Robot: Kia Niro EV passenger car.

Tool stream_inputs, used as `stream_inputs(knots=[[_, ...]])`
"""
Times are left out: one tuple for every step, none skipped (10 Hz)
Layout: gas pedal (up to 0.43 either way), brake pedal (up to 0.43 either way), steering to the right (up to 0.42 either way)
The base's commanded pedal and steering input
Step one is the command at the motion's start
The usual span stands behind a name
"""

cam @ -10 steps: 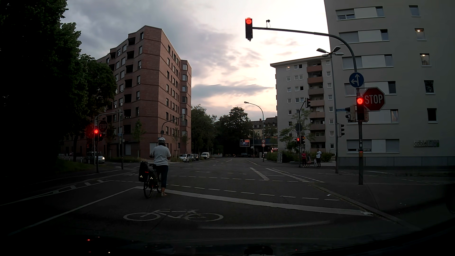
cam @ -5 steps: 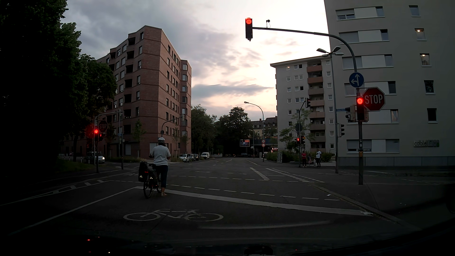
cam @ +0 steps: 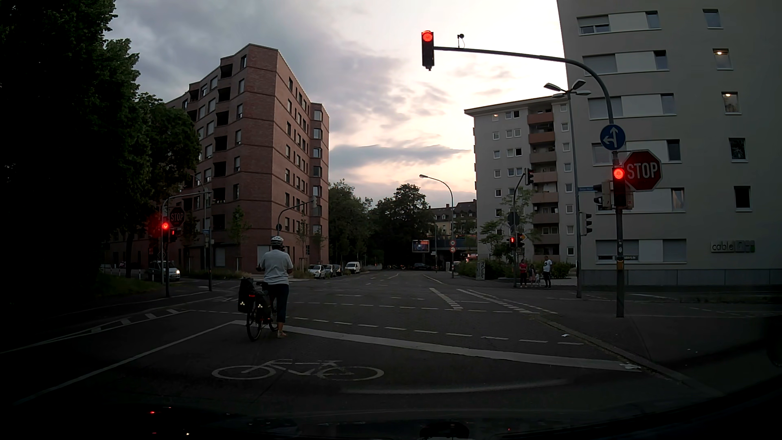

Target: Follow the waypoints while adhering to traffic rules and regulations

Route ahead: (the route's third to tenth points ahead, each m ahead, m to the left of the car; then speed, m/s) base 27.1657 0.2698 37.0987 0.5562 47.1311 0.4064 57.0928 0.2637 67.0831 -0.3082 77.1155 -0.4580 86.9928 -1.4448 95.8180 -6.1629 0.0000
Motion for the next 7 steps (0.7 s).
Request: stream_inputs(knots=[[0.000, 0.226, -0.008], [0.000, 0.220, -0.008], [0.000, 0.226, -0.008], [0.000, 0.226, -0.008], [0.000, 0.226, -0.008], [0.000, 0.226, -0.008], [0.000, 0.220, -0.008]])
